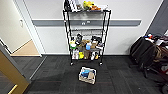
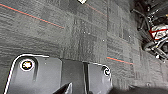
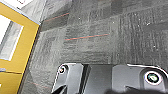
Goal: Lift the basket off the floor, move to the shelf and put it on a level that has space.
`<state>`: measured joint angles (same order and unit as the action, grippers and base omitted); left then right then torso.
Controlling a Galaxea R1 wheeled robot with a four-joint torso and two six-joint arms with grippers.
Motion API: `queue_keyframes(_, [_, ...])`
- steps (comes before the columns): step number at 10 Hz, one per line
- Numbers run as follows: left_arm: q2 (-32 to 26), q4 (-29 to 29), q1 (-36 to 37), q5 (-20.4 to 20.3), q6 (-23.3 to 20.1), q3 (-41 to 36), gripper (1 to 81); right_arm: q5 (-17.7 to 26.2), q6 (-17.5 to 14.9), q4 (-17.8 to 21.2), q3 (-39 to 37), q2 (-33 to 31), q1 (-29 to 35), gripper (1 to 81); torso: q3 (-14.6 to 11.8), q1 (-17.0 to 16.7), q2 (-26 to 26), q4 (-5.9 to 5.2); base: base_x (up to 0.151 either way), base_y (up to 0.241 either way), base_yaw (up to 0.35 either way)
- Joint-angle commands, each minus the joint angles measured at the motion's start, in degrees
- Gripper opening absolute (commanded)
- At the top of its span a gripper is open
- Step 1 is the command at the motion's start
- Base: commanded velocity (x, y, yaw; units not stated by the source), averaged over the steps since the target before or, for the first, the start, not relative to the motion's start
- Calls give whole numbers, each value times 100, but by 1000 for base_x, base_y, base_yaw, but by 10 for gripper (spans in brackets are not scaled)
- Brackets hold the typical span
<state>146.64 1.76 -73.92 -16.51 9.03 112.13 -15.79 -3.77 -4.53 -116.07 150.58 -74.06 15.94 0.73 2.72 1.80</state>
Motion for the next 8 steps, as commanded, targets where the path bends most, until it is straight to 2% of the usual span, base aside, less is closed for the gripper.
queue_keyframes(1, [-126,97,233,244,-24,-112,811,208,8,-74,-38,-69,273,811,0,0,0,0,94,0,0])
queue_keyframes(8, [-161,106,224,244,-60,-86,811,208,113,-65,-160,-26,229,811,0,-2,2,0,109,0,0])
